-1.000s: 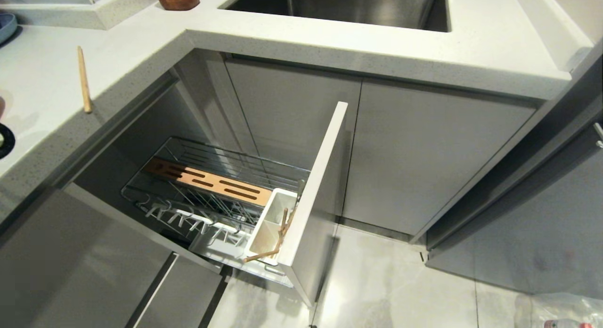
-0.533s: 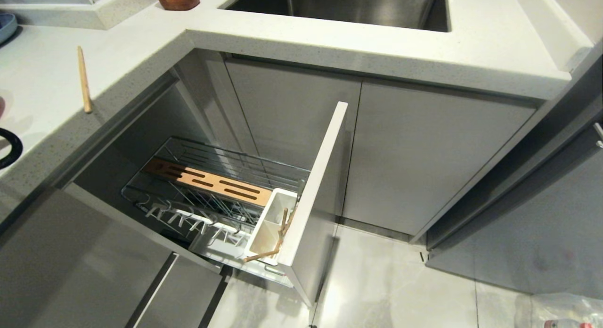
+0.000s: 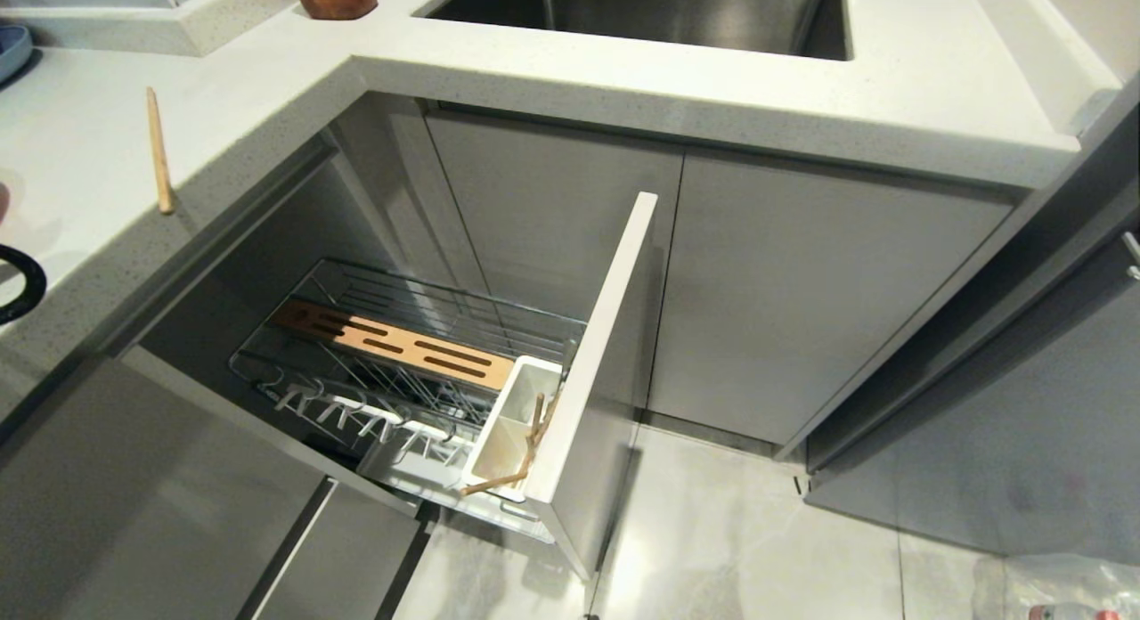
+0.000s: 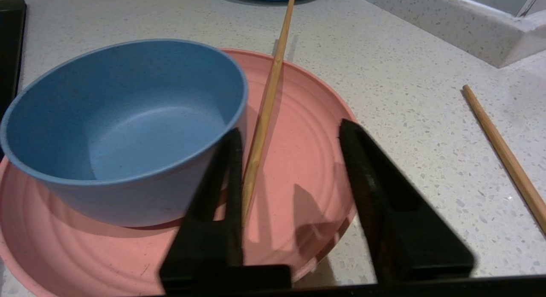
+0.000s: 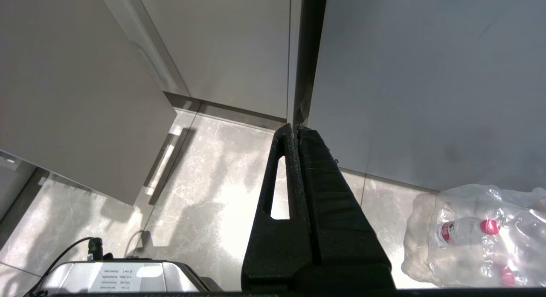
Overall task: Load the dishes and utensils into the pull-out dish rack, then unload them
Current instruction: Close the cupboard
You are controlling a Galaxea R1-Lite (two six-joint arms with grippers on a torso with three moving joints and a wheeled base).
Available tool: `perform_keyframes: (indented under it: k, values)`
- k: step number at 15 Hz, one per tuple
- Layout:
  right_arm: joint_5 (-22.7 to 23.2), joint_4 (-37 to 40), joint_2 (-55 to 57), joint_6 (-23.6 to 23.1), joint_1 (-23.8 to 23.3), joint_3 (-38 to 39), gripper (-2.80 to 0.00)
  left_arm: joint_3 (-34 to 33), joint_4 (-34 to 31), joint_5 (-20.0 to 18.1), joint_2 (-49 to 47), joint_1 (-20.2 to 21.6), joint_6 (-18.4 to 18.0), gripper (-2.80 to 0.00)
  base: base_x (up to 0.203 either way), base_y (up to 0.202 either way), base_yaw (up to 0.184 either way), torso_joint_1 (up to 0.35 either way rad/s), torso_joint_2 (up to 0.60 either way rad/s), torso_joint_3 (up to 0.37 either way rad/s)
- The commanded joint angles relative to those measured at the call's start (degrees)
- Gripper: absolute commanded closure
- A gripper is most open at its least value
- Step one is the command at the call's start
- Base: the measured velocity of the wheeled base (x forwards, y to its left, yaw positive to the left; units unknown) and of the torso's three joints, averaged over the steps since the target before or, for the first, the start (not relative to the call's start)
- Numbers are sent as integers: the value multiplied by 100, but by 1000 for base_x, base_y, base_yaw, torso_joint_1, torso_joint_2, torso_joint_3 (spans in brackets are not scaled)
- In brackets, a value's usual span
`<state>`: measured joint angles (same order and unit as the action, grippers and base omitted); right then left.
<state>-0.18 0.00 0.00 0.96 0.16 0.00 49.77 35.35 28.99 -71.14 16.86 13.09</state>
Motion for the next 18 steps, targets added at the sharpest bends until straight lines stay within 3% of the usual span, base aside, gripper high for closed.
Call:
perform_keyframes:
  k: [1,8,9,15,18]
  values:
    - [1,0,9,0,2,0,0,15,24,19,13,2,9,-280,0,0,0,0,0,0]
    - [1,0,9,0,2,0,0,222,10,19,208,-105,-148,-280,0,0,0,0,0,0]
    - [1,0,9,0,2,0,0,241,19,19,279,-134,-251,0,0,0,0,0,0,0]
    - [1,0,9,0,2,0,0,708,-30,19,808,-350,-757,0,0,0,0,0,0,0]
    - [1,0,9,0,2,0,0,1371,-880,34,1109,-695,-839,0,0,0,0,0,0,0]
